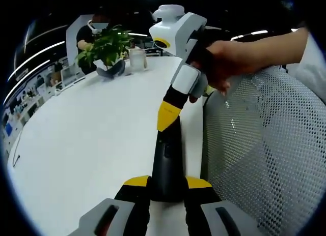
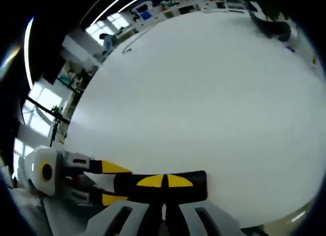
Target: Press the specified remote control buttons in sequence, fully releasing each button before pressing the next.
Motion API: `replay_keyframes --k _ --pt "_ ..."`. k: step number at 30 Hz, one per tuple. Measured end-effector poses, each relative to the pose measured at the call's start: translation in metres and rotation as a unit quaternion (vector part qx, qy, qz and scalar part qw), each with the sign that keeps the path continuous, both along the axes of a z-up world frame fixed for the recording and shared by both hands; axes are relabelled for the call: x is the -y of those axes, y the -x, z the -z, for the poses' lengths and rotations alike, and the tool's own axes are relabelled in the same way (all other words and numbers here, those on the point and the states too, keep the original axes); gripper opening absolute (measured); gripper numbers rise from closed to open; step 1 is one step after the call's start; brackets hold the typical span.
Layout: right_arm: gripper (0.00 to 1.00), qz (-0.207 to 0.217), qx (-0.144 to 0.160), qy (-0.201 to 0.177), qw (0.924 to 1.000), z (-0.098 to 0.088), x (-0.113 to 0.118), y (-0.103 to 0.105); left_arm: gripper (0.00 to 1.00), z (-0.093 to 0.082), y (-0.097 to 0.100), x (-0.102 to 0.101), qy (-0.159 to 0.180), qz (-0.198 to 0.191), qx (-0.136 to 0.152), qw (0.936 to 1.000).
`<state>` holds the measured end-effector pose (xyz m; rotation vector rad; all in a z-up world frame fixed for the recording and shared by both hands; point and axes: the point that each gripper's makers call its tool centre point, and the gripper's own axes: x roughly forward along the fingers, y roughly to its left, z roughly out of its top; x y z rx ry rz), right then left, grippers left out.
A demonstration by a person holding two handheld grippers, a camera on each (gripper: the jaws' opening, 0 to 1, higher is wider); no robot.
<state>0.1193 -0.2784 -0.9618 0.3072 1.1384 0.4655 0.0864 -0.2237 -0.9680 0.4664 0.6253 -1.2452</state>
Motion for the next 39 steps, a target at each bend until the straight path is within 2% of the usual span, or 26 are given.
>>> replay_keyframes --k 4,8,15,23,27,28,30,39 --pt "0.00 -0.015 0.019 0.024 0.9994 0.001 0.000 0.001 0.24 0.000 0.000 0.000 -0.001 0.001 0.000 1.0000" --pt "0.00 -0.013 0.019 0.026 0.9994 0.002 0.001 0.001 0.24 0.001 0.001 0.001 0.000 0.001 -0.001 1.0000" --pt "0.00 -0.039 0.030 0.047 0.9977 0.000 -0.002 0.002 0.24 0.001 0.002 0.001 0.001 0.003 -0.001 1.0000" --pt "0.00 -0.042 0.023 0.047 0.9977 0.000 0.002 0.004 0.24 0.001 0.002 0.002 0.000 0.002 0.000 1.0000" --pt "0.00 -0.037 -0.019 0.010 0.9991 -0.003 -0.004 0.014 0.24 0.001 0.002 0.002 0.002 0.002 0.001 1.0000" --pt "0.00 -0.037 -0.021 0.008 0.9991 -0.004 -0.005 0.015 0.24 0.001 0.002 0.002 0.003 0.002 0.000 1.0000" --pt "0.00 -0.039 -0.026 0.016 0.9988 -0.002 -0.004 0.017 0.24 0.001 0.002 0.002 0.003 0.002 0.001 1.0000" --pt "0.00 -0.058 -0.012 0.046 0.9972 -0.002 -0.002 0.015 0.24 0.000 0.001 0.003 0.001 0.003 0.001 1.0000"
